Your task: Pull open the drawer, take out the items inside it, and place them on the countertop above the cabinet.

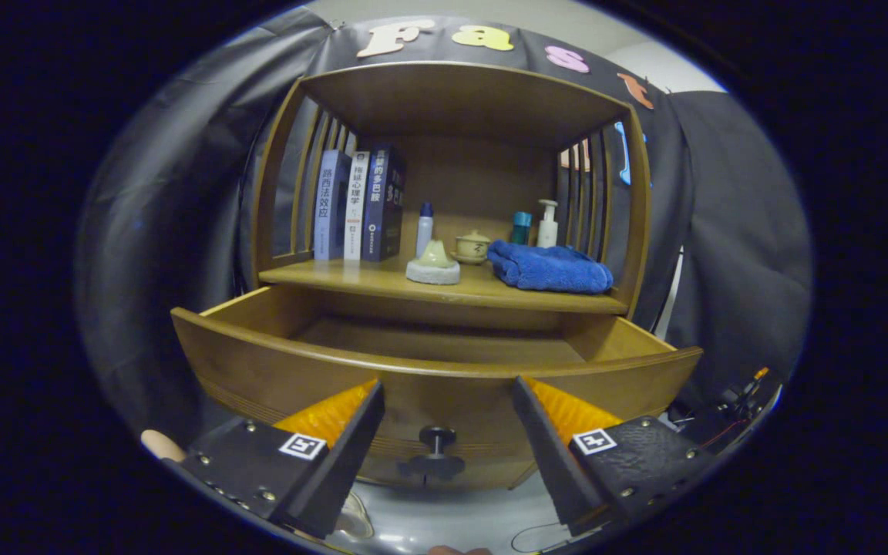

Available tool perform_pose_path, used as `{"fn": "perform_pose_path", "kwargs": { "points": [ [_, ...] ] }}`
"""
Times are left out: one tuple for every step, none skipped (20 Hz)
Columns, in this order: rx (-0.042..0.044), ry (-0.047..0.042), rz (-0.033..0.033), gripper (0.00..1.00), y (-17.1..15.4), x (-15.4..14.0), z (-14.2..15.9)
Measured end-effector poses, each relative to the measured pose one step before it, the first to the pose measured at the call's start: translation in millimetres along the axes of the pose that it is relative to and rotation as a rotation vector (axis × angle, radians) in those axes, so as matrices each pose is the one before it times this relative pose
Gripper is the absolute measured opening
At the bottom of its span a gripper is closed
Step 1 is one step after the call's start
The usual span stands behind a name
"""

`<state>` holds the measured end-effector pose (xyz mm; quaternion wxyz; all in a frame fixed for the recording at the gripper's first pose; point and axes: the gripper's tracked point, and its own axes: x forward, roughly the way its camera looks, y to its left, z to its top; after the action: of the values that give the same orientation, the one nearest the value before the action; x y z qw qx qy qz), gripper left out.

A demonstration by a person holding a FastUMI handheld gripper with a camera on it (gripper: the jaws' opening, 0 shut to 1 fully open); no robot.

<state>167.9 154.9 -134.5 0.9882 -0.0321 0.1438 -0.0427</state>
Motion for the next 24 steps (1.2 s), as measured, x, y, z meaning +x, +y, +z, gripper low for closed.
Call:
{"fn": "perform_pose_path", "kwargs": {
  "points": [
    [-0.0013,0.00355,0.00142,1.0,-0.16,3.61,-1.05],
    [0.00252,-0.00333,0.00152,1.0,0.29,2.01,0.6],
    [0.00107,0.00107,-0.00115,1.0,0.48,2.39,0.48],
    [-0.00053,-0.00095,-0.00092,1.0,0.25,2.7,0.36],
    [0.00003,-0.00016,-0.00069,1.0,-0.61,2.71,0.39],
    [0.00057,0.00012,-0.00079,1.0,0.61,1.63,0.8],
    [0.00176,0.00063,0.00018,1.0,-0.35,1.96,0.18],
    [0.00071,0.00022,-0.0005,1.0,0.5,1.7,0.6],
    [-0.00016,0.00138,-0.00052,1.0,0.18,2.19,0.28],
    [0.00317,0.00121,-0.0003,1.0,-0.16,0.88,0.52],
    [0.00226,0.00226,-0.00111,1.0,0.88,1.77,-0.31],
    [0.00127,0.00425,-0.00096,1.0,0.62,1.5,0.17],
    [0.00087,0.00112,-0.00038,1.0,-0.31,2.36,0.69],
    [0.00021,0.00092,-0.00024,1.0,0.17,1.65,1.47],
    [-0.00166,0.00127,-0.00051,1.0,0.52,1.8,-0.62],
    [-0.00505,-0.00017,-0.00111,1.0,0.42,1.92,1.21],
    [-0.00322,0.00065,-0.00105,1.0,-0.47,2.27,0.16],
    [0.00127,-0.00108,-0.00001,1.0,0.33,1.85,1.03],
    [0.00198,0.00028,-0.00014,1.0,0.26,2.19,-0.39],
    [-0.00108,0.00003,-0.00064,1.0,0.74,1.9,0.77],
    [-0.00373,-0.00046,-0.0009,1.0,-0.7,2.11,0.69],
    [-0.00509,0.00079,-0.00045,1.0,0.43,1.18,0.19],
    [-0.00803,0.00125,0.00006,1.0,0.03,1.96,0.08],
    [-0.01024,0.00007,-0.00145,1.0,1.21,0.08,0.21]
  ]
}}
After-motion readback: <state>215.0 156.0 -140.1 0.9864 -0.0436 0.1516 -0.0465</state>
